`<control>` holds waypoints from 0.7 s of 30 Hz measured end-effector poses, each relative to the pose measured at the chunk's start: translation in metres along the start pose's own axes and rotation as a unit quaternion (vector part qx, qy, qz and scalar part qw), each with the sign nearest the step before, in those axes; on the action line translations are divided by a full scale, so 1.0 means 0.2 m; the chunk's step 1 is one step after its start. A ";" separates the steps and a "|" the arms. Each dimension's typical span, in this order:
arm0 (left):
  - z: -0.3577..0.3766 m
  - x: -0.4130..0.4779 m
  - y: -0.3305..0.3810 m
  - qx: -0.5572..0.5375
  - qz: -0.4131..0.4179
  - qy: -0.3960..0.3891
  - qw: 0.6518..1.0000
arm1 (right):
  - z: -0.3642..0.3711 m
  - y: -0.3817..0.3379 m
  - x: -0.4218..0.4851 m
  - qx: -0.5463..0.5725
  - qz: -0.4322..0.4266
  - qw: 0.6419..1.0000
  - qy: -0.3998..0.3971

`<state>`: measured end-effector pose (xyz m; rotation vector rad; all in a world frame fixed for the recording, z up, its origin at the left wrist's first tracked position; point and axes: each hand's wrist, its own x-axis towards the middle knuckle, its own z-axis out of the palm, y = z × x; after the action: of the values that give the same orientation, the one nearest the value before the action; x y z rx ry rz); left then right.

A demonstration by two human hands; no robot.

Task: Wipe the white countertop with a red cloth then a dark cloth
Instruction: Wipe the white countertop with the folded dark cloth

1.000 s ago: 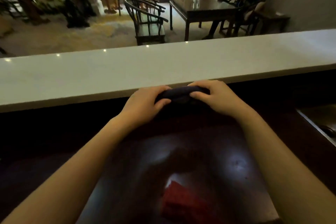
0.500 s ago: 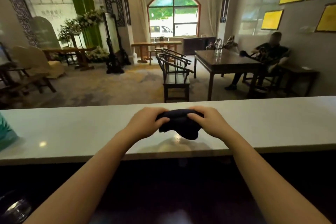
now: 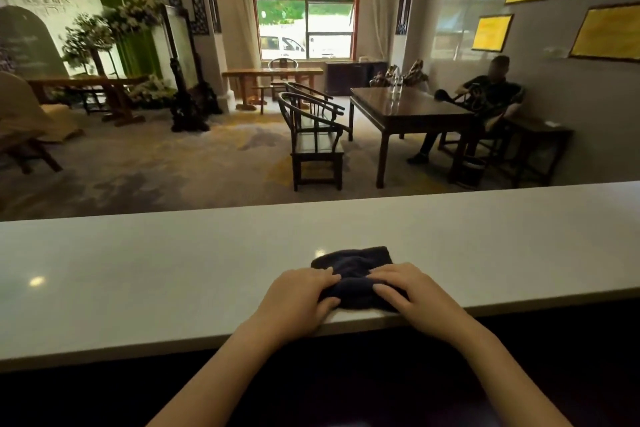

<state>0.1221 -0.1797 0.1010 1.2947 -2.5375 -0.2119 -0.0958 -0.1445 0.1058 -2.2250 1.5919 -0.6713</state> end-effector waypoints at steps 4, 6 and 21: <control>0.05 -0.04 0.01 -0.012 0.011 -0.004 1.000 | 0.03 -0.10 0.07 -0.079 0.012 0.993 0.086; 0.04 -0.05 -0.01 -0.052 0.026 -0.018 0.998 | 0.09 -0.15 0.13 -0.095 -0.015 0.994 0.049; -0.04 -0.19 -0.68 0.101 -0.240 -0.062 0.964 | 0.38 -0.25 0.51 -0.145 -0.001 0.977 -0.156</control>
<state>0.2493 -0.2290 0.0678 2.0261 -2.3450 -0.1357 0.0127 -0.2257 0.0873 -2.3877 1.6041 -0.0790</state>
